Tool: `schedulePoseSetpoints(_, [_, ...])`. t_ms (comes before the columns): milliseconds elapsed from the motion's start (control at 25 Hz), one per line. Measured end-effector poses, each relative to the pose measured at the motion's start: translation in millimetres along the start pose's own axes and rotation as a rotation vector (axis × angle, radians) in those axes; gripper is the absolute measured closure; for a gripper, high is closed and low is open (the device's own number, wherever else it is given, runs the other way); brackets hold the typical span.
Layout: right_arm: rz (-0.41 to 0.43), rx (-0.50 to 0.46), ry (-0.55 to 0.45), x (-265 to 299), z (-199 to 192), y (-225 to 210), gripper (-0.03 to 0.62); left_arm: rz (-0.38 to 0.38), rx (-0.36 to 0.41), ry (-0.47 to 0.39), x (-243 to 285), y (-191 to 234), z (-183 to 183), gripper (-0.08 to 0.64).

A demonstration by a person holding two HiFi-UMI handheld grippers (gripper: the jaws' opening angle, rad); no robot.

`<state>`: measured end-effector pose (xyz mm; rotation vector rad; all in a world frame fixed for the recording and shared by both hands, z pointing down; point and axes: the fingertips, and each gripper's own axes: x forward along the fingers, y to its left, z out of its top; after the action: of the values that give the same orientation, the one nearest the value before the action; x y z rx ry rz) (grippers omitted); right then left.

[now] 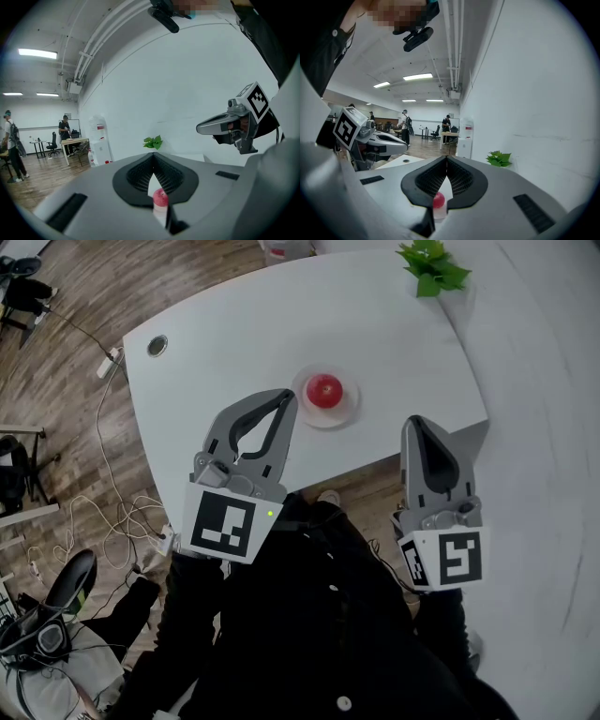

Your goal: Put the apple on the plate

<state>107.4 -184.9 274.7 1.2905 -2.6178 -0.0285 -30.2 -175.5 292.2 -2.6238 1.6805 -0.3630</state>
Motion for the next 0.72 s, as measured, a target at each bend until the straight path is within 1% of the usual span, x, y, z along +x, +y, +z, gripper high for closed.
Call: schedulePoseSetpoints(720, [0.002,-0.003,0.025,4.5,-1.7,-0.2,0.551,-0.007,0.005,0.015,5.2,2.2,-3.4,0.546])
